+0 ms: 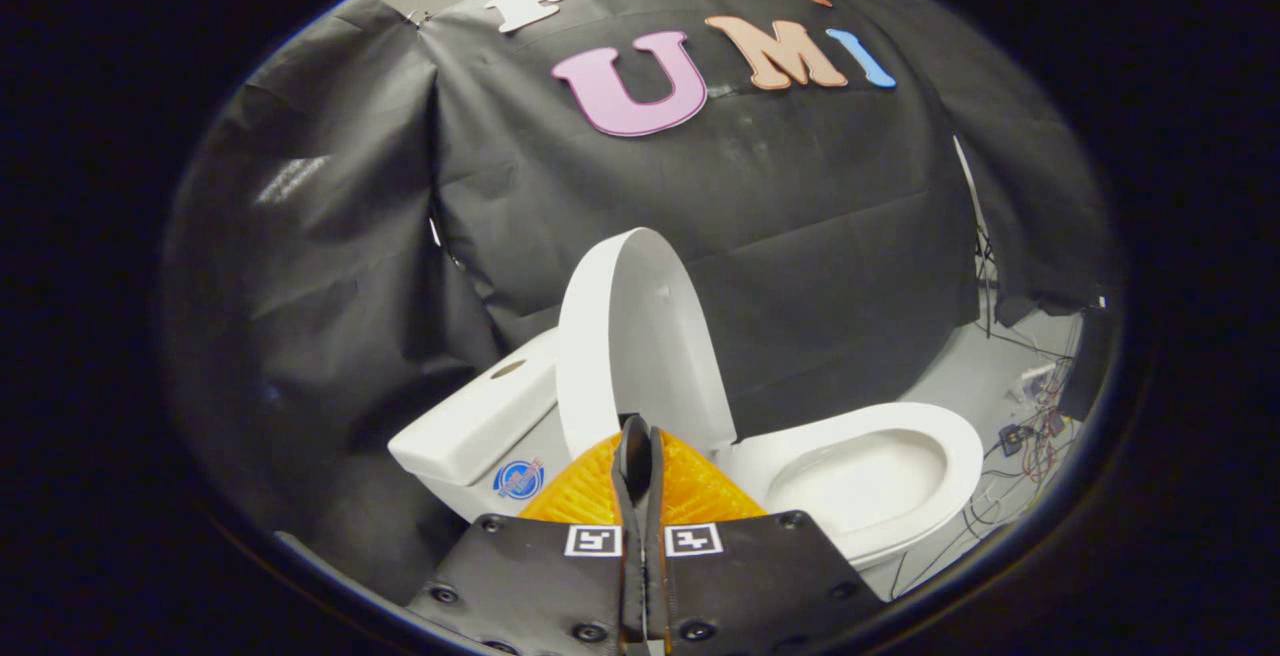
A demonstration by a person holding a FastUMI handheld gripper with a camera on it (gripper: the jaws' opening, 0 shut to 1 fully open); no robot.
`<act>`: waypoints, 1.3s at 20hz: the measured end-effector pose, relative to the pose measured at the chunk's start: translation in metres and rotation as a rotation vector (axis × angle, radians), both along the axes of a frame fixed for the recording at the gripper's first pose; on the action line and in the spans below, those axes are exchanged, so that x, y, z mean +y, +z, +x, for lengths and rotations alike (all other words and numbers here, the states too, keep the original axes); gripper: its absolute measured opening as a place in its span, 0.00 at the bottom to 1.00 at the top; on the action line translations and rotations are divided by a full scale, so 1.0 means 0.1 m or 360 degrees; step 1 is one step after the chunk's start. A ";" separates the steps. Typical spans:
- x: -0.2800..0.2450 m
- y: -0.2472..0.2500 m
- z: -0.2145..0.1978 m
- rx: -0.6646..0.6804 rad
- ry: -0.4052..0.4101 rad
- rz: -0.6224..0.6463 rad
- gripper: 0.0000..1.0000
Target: Open the toilet lid.
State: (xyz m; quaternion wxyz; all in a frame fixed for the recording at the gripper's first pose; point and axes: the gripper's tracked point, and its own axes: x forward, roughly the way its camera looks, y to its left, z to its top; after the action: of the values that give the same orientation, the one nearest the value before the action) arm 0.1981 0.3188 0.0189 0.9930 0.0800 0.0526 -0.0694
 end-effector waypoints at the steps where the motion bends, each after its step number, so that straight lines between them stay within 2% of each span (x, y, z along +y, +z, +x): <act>1: 0.02 0.01 0.01 -0.0005 -0.0009 -0.0008 0.02; 16: 0.58 -0.04 0.30 0.0095 -0.0011 -0.0426 0.02; 17: 0.67 -0.02 0.31 0.0059 0.0041 -0.0430 0.02; 19: 0.72 0.01 0.38 0.0031 0.0048 -0.0490 0.24; 23: 0.74 0.05 0.42 0.0023 0.0113 -0.0604 0.24; 26: 0.77 0.12 0.28 0.0018 0.0155 -0.0666 0.52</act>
State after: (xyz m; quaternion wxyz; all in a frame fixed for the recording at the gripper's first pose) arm 0.2257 0.3963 0.0310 0.9898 -0.1309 0.0463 -0.0310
